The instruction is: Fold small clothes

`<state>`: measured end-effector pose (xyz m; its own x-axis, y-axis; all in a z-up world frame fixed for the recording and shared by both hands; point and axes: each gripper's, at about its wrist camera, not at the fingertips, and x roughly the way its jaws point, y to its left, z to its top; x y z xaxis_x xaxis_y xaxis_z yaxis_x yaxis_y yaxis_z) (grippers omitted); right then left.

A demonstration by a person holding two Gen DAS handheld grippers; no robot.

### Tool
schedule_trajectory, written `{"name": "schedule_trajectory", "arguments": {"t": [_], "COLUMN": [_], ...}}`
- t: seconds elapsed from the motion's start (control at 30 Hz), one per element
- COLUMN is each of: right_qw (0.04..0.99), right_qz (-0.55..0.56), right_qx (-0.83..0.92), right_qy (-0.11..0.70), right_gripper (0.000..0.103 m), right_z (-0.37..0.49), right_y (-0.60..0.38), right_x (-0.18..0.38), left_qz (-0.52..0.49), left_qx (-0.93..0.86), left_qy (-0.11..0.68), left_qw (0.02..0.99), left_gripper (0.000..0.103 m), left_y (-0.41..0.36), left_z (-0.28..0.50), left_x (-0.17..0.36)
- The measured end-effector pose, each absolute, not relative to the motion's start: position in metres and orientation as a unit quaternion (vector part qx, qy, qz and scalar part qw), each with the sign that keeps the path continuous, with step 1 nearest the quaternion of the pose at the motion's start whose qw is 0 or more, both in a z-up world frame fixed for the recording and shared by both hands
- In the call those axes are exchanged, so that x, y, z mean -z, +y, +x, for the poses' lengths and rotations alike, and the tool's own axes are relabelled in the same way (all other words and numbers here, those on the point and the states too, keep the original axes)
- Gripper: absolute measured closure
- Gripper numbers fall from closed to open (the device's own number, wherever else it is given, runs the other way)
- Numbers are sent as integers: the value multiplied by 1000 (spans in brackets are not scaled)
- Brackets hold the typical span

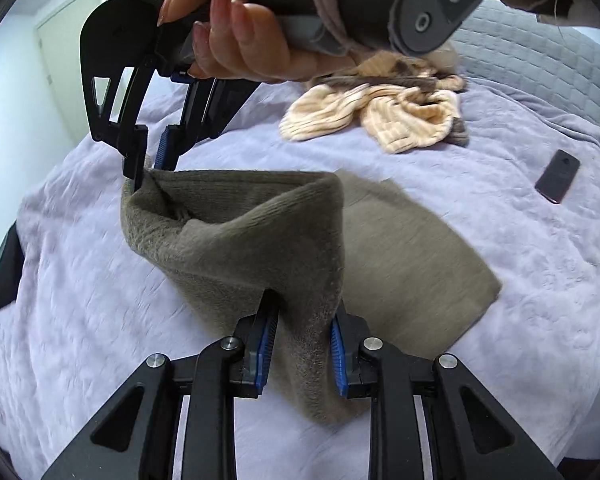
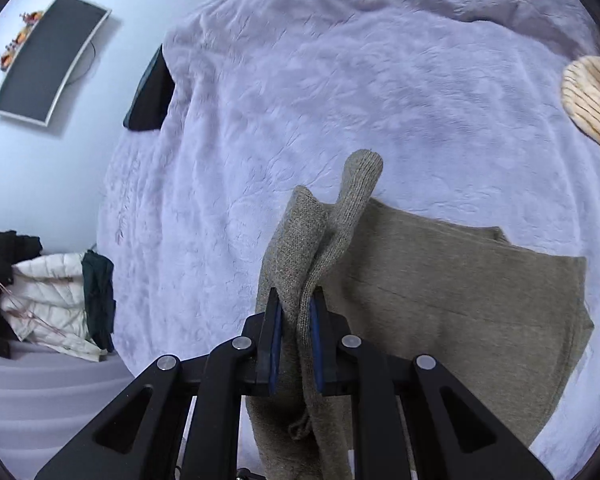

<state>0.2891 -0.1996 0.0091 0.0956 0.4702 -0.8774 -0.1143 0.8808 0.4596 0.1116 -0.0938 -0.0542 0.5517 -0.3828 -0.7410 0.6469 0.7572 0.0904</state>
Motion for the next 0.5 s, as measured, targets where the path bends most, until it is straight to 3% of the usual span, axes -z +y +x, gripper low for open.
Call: {"name": "schedule_trajectory", "arguments": {"t": [0.23,0.5], "right_qw": [750,724], "right_qz": [221,297], "right_qx": [-157,-84], "right_qy": [604,617], "right_gripper": [89,89], "right_z": [260,219], "right_y": [-312,-409], "right_x": [-13,83], "left_qz": [213,219], "left_qx": [388,423], "left_qy": [357,409], "left_qw": [822,778], "left_gripper": [77,77], "left_y": [-178,-224], "left_z": [91,68], "left_x": [51,77]}}
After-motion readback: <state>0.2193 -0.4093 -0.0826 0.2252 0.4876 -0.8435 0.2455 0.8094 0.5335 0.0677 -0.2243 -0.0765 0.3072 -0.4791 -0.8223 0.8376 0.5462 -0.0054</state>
